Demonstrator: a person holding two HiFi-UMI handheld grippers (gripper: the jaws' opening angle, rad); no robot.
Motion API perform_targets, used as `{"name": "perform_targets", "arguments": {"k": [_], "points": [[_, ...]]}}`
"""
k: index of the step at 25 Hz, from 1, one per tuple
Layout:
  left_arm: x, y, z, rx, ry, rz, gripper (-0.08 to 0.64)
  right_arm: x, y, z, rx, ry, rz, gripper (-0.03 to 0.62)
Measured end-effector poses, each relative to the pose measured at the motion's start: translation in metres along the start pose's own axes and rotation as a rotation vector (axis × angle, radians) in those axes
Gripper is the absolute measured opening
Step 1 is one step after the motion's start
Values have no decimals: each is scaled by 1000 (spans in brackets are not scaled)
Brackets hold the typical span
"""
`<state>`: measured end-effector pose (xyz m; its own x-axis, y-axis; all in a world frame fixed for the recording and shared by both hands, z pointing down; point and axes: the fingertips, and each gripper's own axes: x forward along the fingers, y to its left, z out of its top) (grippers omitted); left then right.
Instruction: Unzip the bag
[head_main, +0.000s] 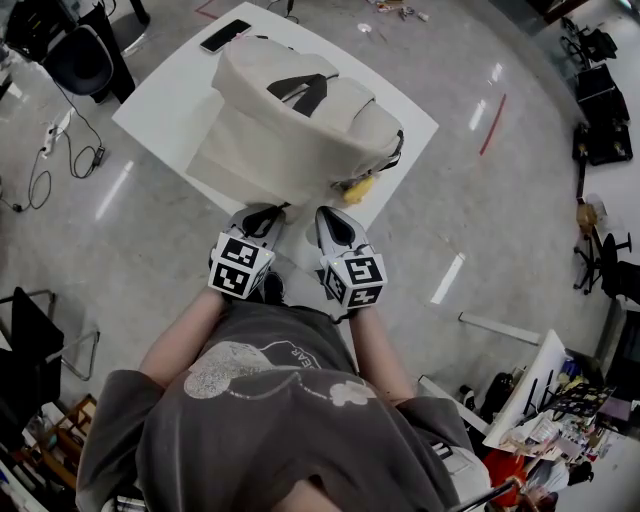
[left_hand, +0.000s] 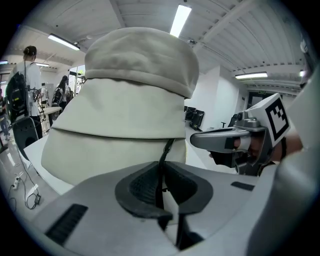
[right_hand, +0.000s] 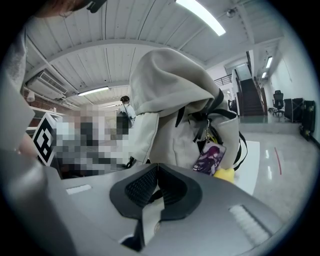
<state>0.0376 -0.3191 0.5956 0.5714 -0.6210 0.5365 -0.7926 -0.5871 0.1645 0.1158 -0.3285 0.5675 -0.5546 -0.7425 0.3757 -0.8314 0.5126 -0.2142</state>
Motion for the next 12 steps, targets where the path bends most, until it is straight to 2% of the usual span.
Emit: {"name": "perform_targets", "arguments": {"k": [3, 9, 12], "points": [[-5, 1, 2, -5, 7, -29, 44, 1, 6, -2, 11, 26, 21, 11], [-15, 3, 7, 1, 13, -82, 43, 7, 33, -11, 31, 68, 106, 123], [-23, -2, 16, -23, -6, -143, 42, 12, 38, -15, 24, 88, 106, 132]]}}
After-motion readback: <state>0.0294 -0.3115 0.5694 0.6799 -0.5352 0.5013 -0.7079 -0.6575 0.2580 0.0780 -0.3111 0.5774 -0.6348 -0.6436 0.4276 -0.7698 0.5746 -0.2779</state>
